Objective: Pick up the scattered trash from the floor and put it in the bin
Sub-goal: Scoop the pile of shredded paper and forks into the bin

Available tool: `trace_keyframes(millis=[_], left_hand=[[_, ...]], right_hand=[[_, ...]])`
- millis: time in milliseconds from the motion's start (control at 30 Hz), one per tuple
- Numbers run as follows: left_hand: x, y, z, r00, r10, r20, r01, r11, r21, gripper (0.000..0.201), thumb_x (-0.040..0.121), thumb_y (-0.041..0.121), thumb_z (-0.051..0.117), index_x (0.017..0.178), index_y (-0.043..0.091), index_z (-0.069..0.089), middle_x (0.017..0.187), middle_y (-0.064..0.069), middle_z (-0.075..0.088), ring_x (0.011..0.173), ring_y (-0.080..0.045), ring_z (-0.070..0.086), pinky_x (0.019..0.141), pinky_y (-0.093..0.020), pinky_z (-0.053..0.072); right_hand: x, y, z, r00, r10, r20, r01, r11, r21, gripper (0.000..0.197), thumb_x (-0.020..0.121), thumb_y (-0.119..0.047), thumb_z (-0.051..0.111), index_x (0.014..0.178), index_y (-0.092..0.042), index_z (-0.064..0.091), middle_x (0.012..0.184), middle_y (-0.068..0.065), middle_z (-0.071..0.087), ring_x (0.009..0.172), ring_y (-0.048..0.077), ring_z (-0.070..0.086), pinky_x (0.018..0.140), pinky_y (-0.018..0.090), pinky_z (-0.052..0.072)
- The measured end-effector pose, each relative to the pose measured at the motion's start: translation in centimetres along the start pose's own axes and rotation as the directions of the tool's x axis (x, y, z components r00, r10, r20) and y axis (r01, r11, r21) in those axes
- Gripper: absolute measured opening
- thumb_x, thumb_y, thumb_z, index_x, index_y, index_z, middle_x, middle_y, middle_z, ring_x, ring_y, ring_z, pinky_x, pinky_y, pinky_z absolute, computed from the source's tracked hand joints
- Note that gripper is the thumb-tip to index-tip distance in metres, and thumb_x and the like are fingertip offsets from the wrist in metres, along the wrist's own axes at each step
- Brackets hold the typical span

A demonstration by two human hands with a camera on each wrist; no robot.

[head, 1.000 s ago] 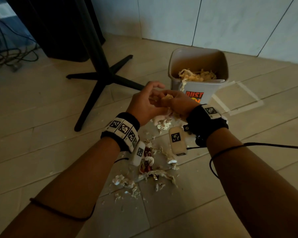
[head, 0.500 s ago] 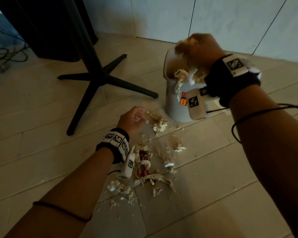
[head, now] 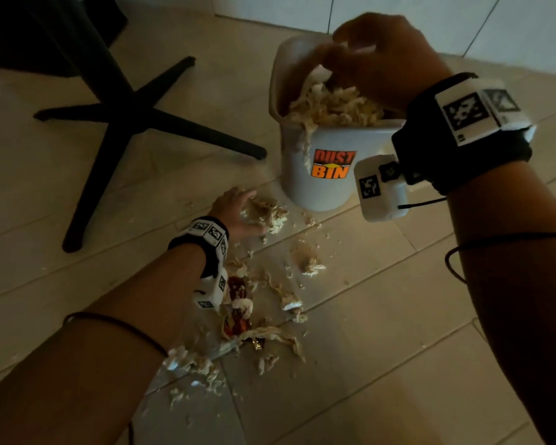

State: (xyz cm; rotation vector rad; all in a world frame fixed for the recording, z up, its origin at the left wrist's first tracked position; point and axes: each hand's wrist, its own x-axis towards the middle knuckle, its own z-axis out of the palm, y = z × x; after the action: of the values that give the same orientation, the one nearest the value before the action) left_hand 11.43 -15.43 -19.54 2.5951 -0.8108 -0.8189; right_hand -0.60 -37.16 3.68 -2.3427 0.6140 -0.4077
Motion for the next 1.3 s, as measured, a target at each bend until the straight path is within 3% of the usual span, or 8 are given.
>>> trace_keyframes(millis=[100,233,433,633,867,1033,1167,1300], left_hand=[[1.7,1.8,0.4,0.997,0.013,0.072,-0.018,0.997,0.07,0.104,0.069,0.06,0.074,0.149,0.045,0.009,0.161,0.001,-0.013,0.147,-0.033,-0.009,0.117,-0.055,0.013],[3.2,3.0,1.6,0.987,-0.006,0.161,-0.024,0.983,0.184,0.097,0.074,0.065,0.066,0.147,0.05,0.004,0.161,-0.001,-0.013,0.146,-0.036,-0.014,0.117,-0.056,0.009],[1.0,2.3,4.1,0.973,0.198,-0.121,-0.169,0.962,0.217,0.039,0.089,0.032,0.06,0.128,0.031,0.057,0.142,0.002,0.043,0.135,-0.027,0.033,0.108,-0.04,0.038],[-2.4,1.4,4.5,0.97,0.168,-0.174,-0.132,0.97,0.204,0.031,0.087,0.009,0.059,0.114,0.018,0.07,0.122,-0.008,0.063,0.112,-0.029,0.057,0.094,-0.032,0.046],[-6.8,0.6,1.3,0.954,-0.058,-0.295,-0.018,0.968,-0.249,0.024,0.08,0.012,0.069,0.103,0.017,0.075,0.103,-0.002,0.074,0.096,-0.018,0.068,0.084,-0.022,0.052],[-10.0,3.2,-4.4,0.877,0.118,-0.465,-0.21,0.966,-0.15,0.014,0.085,0.018,0.066,0.093,0.011,0.074,0.093,-0.006,0.073,0.084,-0.017,0.064,0.071,-0.02,0.046],[-12.5,5.7,-7.3,0.807,0.242,-0.538,-0.389,0.904,-0.178,0.011,0.085,0.017,0.068,0.094,0.014,0.073,0.089,-0.002,0.071,0.076,-0.008,0.058,0.063,-0.003,0.035],[-13.9,7.8,-7.6,0.85,0.274,-0.449,-0.387,0.904,-0.181,0.017,0.086,0.022,0.064,0.101,0.026,0.069,0.091,0.002,0.071,0.085,-0.014,0.066,0.077,-0.031,0.055]], right_hand=[[-0.3,0.2,0.6,0.99,-0.099,-0.098,0.093,0.993,-0.069,0.041,0.095,-0.05,0.048,0.125,-0.023,0.058,0.123,-0.005,0.061,0.106,0.006,0.058,0.09,0.021,0.047],[-0.9,0.4,1.5,0.963,-0.212,-0.167,0.205,0.977,-0.056,0.036,0.097,-0.044,0.046,0.117,-0.019,0.061,0.115,-0.006,0.065,0.1,0.002,0.06,0.09,0.016,0.047],[-1.1,0.8,2.0,0.966,-0.212,-0.148,0.214,0.977,-0.001,0.031,0.099,-0.037,0.046,0.117,-0.016,0.061,0.112,-0.006,0.064,0.098,0.0,0.058,0.086,0.007,0.043],[-2.2,-0.4,3.8,0.974,-0.186,-0.131,0.201,0.973,0.111,0.023,0.099,-0.031,0.05,0.11,-0.016,0.063,0.099,-0.011,0.06,0.079,-0.015,0.051,0.074,-0.002,0.041],[-5.6,-2.5,7.3,0.984,-0.168,-0.058,0.177,0.938,0.297,0.013,0.096,-0.035,0.054,0.086,-0.03,0.061,0.075,-0.016,0.06,0.072,-0.003,0.058,0.072,0.017,0.049],[-7.9,-2.4,12.0,0.998,0.029,0.064,-0.054,0.904,0.424,0.03,0.092,-0.047,0.056,0.098,-0.021,0.067,0.089,-0.006,0.067,0.084,0.008,0.061,0.071,0.025,0.045],[-9.3,-2.8,13.9,0.859,0.297,0.418,-0.511,0.554,0.657,0.056,0.083,-0.068,0.053,0.117,-0.025,0.06,0.108,-0.003,0.065,0.104,0.019,0.061,0.084,0.041,0.05],[-10.8,-3.0,14.3,0.743,0.124,0.658,-0.669,0.127,0.732,0.071,0.086,-0.072,0.045,0.123,-0.015,0.064,0.12,0.013,0.068,0.113,0.029,0.064,0.095,0.05,0.051]])
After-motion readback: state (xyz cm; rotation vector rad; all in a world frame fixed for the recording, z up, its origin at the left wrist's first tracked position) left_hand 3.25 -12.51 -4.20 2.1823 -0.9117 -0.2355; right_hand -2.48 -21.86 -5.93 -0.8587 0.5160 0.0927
